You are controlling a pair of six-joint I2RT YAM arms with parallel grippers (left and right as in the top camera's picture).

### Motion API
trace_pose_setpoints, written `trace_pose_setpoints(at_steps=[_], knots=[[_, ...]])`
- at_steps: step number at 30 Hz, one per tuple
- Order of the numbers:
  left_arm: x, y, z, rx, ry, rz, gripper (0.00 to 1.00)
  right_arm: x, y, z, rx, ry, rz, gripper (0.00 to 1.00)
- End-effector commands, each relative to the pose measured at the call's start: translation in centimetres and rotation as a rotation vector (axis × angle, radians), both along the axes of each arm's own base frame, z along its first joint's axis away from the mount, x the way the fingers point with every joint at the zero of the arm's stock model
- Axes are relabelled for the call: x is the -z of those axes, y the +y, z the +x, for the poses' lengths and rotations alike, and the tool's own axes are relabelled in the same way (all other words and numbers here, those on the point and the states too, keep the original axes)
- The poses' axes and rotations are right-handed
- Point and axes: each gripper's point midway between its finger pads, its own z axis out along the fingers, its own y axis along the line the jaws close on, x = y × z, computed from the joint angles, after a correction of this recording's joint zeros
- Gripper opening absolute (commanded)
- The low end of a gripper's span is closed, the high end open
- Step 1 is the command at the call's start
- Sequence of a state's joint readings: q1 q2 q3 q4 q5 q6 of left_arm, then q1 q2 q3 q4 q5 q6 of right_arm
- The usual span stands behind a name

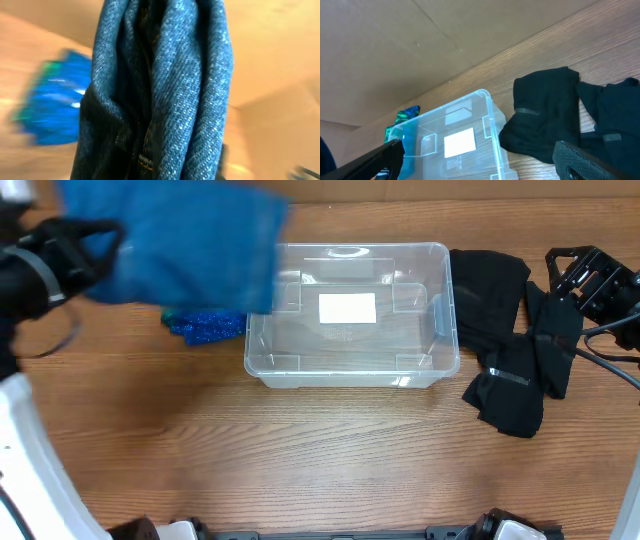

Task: Pack container
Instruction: 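Lower the denim into the clear bin and release it, then grasp the sparkly blue-green fabric with the left gripper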

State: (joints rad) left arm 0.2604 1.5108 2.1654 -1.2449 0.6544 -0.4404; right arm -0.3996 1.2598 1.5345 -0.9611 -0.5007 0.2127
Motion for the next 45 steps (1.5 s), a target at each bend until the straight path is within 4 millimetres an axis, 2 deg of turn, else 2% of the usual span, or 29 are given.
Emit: trace_pose_setpoints(at_steps=[1,5,8,10,11,15,17,20,21,22,23,24,25,27,29,31,33,34,36,38,42,45], knots=[[1.6,-7.2,3.3,-0.077,0.121,-0.12,0.04,-0.3,-0.1,0.0,-0.002,-0.012,-0.005,1.0],[4.7,-14.4,6.2,-0.059,0.167,-0.109,0.04,-0.3,-0.1,0.0,-0.002,-0.012,-0.005,1.0],[9.6,-18.9,7.8,-0.097,0.299,-0.121,0.04,-0.3,-0.1,0.0,-0.002,-0.012,-0.005,1.0],[12.3,-20.9,8.4,-0.102,0.373,-0.122,0.04,-0.3,-0.1,0.0,-0.002,-0.012,-0.005,1.0],[14.4,-22.1,8.8,-0.109,0.419,-0.113,0.04,-0.3,-0.1,0.0,-0.002,-0.012,-0.006,1.0],[20.1,-23.7,10.0,-0.164,0.514,-0.04,0.04,-0.3,-0.1,0.0,-0.002,-0.012,-0.005,1.0],[22.2,-24.4,10.2,-0.153,0.553,-0.021,0.04,-0.3,-0.1,0.0,-0.002,-0.012,-0.005,1.0],[23.4,-24.5,9.6,-0.123,0.585,0.023,0.04,-0.3,-0.1,0.0,-0.002,-0.012,-0.005,1.0],[23.4,-24.5,9.5,-0.096,0.574,0.049,0.13,-0.3,-0.1,0.0,-0.002,-0.012,-0.005,1.0],[22.9,-24.1,9.4,-0.071,0.556,0.077,0.37,-0.3,-0.1,0.0,-0.002,-0.012,-0.005,1.0],[22.6,-23.6,9.2,-0.062,0.548,0.092,0.68,-0.3,-0.1,0.0,-0.002,-0.012,-0.005,1.0],[21.9,-22.7,9.1,-0.054,0.532,0.115,0.79,-0.3,-0.1,0.0,-0.002,-0.012,-0.005,1.0],[21.2,-21.6,9.0,-0.05,0.513,0.139,0.85,-0.3,-0.1,0.0,-0.002,-0.012,-0.005,1.0],[18.7,-17.7,8.9,-0.051,0.448,0.211,1.0,-0.3,-0.1,0.0,-0.002,-0.012,-0.005,1.0],[16.8,-13.3,8.8,-0.055,0.4,0.278,1.0,-0.3,-0.1,0.0,-0.002,-0.012,-0.005,1.0],[16.1,-9.0,8.8,-0.079,0.387,0.335,1.0,-0.3,-0.1,0.0,-0.002,-0.012,-0.005,1.0],[16.6,-3.4,8.9,-0.137,0.423,0.377,1.0,-0.3,-0.1,0.0,-0.002,-0.012,-0.005,1.0],[17.2,-1.2,9.1,-0.153,0.446,0.385,1.0,-0.3,-0.1,0.0,-0.002,-0.012,-0.005,1.0],[19.3,3.1,10.0,-0.155,0.492,0.359,1.0,-0.3,-0.1,0.0,-0.002,-0.012,-0.005,1.0],[21.8,5.3,11.1,-0.082,0.516,0.293,1.0,-0.3,-0.1,0.0,-0.002,-0.012,-0.005,1.0],[28.7,7.9,12.5,0.019,0.612,0.181,1.0,-0.3,-0.1,0.0,-0.002,-0.012,-0.005,1.0],[35.1,8.9,12.9,0.069,0.713,0.158,1.0,-0.3,-0.1,0.0,-0.002,-0.012,-0.005,1.0]])
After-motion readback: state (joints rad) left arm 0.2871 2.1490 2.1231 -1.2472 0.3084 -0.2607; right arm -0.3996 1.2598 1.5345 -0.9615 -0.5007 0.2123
